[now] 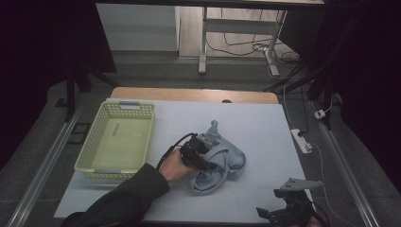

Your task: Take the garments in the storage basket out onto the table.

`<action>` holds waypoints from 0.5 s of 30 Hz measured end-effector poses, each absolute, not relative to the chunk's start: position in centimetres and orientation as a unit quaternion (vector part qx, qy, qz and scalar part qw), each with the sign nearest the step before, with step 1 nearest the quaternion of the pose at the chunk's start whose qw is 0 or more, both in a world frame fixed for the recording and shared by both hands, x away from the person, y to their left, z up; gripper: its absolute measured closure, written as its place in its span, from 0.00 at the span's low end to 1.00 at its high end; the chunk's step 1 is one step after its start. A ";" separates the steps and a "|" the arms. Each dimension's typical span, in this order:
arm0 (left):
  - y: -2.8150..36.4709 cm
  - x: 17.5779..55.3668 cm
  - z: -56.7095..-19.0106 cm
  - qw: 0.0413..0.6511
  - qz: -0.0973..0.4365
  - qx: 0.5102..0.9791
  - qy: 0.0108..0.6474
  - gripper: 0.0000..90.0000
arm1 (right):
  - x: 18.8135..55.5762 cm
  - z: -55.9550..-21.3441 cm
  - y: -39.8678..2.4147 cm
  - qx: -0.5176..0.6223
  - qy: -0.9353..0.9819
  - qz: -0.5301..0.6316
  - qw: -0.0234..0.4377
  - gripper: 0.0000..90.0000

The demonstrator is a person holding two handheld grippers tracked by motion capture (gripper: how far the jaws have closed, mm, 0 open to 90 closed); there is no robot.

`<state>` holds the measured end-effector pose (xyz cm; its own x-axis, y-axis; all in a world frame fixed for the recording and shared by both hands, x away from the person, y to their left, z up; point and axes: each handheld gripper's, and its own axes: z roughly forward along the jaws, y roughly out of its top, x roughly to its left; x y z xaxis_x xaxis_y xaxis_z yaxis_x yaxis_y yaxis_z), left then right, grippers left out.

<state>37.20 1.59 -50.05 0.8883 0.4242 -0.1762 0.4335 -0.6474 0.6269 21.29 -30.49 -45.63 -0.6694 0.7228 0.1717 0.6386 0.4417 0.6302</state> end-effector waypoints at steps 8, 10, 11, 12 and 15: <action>1.8 37.2 -49.1 0.354 -0.013 0.905 0.236 0.19 | 21.3 -45.6 -30.5 0.402 0.847 0.343 0.061 0.05; 1.9 37.1 -48.8 0.364 -0.016 0.899 0.242 0.15 | 21.3 -45.6 -30.5 0.401 0.847 0.343 0.061 0.05; 2.0 37.1 -48.6 0.368 -0.017 0.897 0.244 0.14 | 21.3 -45.6 -30.5 0.401 0.847 0.343 0.061 0.05; 2.1 37.2 -48.4 0.373 -0.019 0.895 0.245 0.13 | 21.3 -45.6 -30.5 0.401 0.847 0.343 0.061 0.05; 2.5 37.1 -47.7 0.390 -0.024 0.887 0.246 0.09 | 21.3 -45.6 -30.5 0.402 0.847 0.343 0.061 0.05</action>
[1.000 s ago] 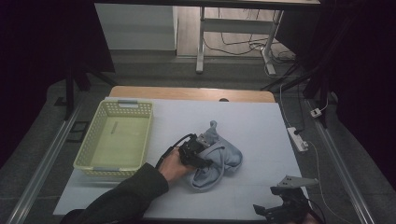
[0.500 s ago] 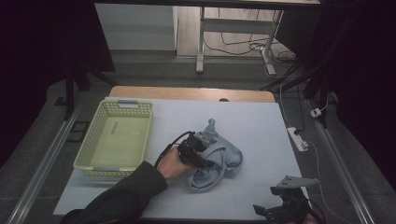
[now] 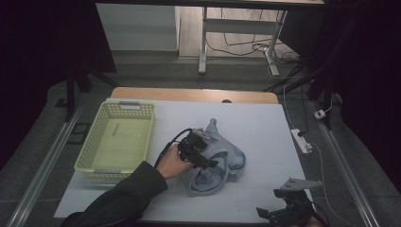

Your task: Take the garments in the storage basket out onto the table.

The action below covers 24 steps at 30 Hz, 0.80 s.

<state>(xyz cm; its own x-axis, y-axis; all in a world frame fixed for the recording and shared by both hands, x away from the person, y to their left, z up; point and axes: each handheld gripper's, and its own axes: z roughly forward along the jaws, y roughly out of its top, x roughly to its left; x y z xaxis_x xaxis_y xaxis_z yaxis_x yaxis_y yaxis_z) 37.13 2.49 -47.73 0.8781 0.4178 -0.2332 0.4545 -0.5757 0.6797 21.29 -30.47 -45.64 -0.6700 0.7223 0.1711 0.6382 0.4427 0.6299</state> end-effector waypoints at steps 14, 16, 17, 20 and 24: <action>4.2 36.5 -45.7 0.423 -0.010 0.874 0.239 0.03 | 21.3 -45.6 -30.5 0.402 0.847 0.343 0.062 0.05; 4.4 36.4 -45.5 0.426 -0.012 0.873 0.239 0.02 | 21.3 -45.6 -30.5 0.402 0.847 0.343 0.062 0.05; 4.5 36.3 -45.5 0.427 -0.010 0.872 0.240 0.01 | 21.3 -45.6 -30.5 0.403 0.846 0.343 0.062 0.05; 5.0 36.1 -45.3 0.432 -0.012 0.870 0.240 0.00 | 21.3 -45.6 -30.5 0.403 0.846 0.344 0.062 0.05; 5.6 35.7 -45.1 0.438 -0.008 0.868 0.233 0.00 | 21.3 -45.6 -30.5 0.403 0.846 0.344 0.061 0.04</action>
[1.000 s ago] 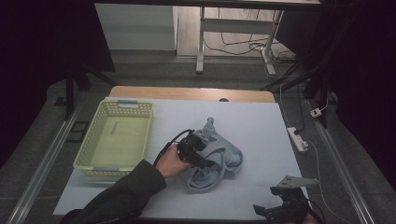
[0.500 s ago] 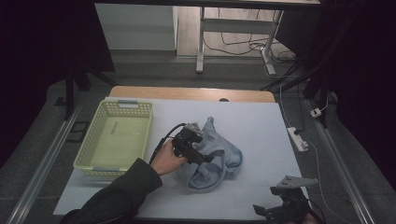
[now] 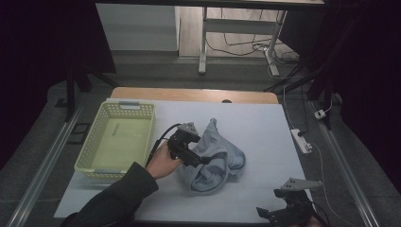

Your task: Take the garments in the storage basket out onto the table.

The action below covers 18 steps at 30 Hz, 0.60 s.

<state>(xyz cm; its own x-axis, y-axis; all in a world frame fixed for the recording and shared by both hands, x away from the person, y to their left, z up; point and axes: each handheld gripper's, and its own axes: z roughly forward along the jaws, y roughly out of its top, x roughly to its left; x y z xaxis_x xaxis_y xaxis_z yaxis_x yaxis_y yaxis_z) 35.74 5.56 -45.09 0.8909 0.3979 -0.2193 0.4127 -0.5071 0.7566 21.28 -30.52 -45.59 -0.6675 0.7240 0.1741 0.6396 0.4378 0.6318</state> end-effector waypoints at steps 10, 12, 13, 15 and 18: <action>7.3 35.3 -44.9 0.442 -0.011 0.865 0.238 0.00 | 21.3 -45.6 -30.6 0.403 0.843 0.351 0.058 0.03; 7.5 35.3 -44.8 0.443 -0.013 0.864 0.239 0.00 | 21.3 -45.6 -30.7 0.403 0.842 0.353 0.058 0.03; 7.6 35.2 -44.8 0.443 -0.014 0.864 0.240 0.00 | 21.3 -45.6 -30.7 0.403 0.842 0.353 0.058 0.03; 7.9 35.1 -44.8 0.443 -0.013 0.864 0.240 0.00 | 21.3 -45.5 -30.7 0.404 0.842 0.354 0.058 0.03; 8.2 34.8 -44.7 0.444 -0.014 0.864 0.238 0.00 | 21.3 -45.5 -30.7 0.404 0.842 0.354 0.058 0.03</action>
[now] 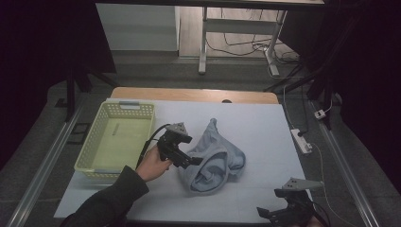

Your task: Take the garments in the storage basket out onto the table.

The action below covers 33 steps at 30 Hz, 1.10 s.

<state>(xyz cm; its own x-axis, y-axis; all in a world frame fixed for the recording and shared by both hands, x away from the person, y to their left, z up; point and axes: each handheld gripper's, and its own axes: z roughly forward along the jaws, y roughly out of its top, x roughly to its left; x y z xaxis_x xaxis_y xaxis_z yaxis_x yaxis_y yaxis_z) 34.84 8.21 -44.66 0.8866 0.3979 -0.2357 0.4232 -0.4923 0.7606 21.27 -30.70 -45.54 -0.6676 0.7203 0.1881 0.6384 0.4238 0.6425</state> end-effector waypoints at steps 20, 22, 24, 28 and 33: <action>11.0 33.0 -43.6 0.468 -0.019 0.848 0.248 0.00 | 21.3 -45.5 -30.7 0.408 0.840 0.353 0.060 0.03; 11.3 32.8 -43.5 0.470 -0.020 0.847 0.250 0.00 | 21.3 -45.5 -30.7 0.408 0.840 0.353 0.060 0.03; 11.5 32.5 -43.4 0.470 -0.018 0.846 0.251 0.00 | 21.3 -45.5 -30.7 0.408 0.840 0.353 0.060 0.03; 12.1 32.0 -43.5 0.467 -0.018 0.847 0.254 0.00 | 21.3 -45.5 -30.7 0.408 0.840 0.352 0.061 0.03; 13.2 31.3 -43.7 0.464 -0.014 0.846 0.263 0.00 | 21.3 -45.5 -30.7 0.407 0.841 0.351 0.061 0.03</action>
<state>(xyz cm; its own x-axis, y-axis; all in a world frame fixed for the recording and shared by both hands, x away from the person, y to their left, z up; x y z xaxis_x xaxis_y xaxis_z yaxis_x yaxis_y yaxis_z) 31.32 13.16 -43.66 0.8614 0.4314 -0.2681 0.4578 -0.4310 0.7776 21.28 -30.67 -45.55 -0.6606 0.7280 0.1832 0.6420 0.4214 0.6405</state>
